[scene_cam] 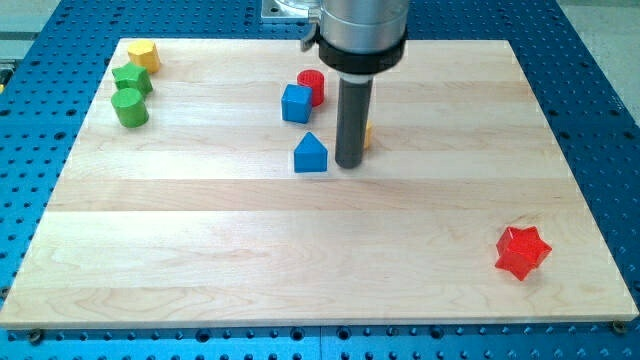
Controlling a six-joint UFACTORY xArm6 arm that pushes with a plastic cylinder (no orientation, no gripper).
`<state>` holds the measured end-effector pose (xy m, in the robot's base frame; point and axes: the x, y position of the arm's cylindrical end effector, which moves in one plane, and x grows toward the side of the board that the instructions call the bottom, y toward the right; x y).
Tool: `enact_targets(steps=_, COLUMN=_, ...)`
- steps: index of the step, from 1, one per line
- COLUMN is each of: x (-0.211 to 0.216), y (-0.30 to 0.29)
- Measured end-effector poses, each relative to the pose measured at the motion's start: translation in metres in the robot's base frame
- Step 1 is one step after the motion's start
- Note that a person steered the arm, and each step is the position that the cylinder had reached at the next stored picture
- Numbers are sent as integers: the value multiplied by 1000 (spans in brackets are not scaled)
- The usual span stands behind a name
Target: Move the blue triangle to the top left of the red star
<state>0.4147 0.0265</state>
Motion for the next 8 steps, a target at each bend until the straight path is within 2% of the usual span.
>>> enact_targets(steps=1, x=-34, y=-55)
enact_targets(steps=2, x=13, y=-97)
enact_targets(steps=3, x=54, y=-14)
enact_targets(steps=4, x=54, y=-25)
enact_targets(steps=5, x=30, y=-66)
enact_targets(steps=6, x=0, y=-23)
enact_targets(steps=8, x=65, y=143)
